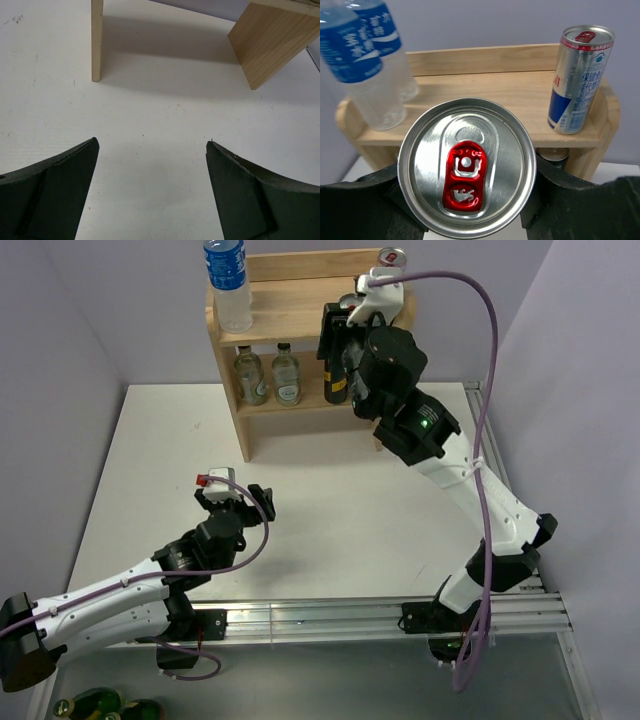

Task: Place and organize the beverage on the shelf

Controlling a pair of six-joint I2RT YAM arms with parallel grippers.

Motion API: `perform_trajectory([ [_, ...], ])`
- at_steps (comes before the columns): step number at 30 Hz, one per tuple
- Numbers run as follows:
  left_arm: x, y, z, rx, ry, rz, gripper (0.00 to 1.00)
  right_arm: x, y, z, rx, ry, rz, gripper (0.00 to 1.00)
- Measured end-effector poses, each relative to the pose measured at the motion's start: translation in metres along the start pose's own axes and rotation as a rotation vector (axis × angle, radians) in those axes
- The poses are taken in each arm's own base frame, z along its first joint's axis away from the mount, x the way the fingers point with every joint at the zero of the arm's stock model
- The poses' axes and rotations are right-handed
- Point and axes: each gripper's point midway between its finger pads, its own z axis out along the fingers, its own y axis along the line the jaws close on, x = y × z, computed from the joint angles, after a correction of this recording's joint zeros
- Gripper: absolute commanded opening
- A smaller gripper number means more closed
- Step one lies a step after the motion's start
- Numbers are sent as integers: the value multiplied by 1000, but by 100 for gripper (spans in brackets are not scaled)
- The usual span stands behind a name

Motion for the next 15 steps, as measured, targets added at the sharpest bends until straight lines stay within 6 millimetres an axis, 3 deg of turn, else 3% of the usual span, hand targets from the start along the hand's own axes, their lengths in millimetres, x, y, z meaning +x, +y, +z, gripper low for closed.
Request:
perform_trajectory([
  [9, 0, 0, 0, 2, 0, -1, 95, 29, -36, 60, 111, 77, -108, 0],
  [15, -2, -1, -1, 11, -3, -9, 95, 26, -51, 80, 145, 66, -111, 0],
])
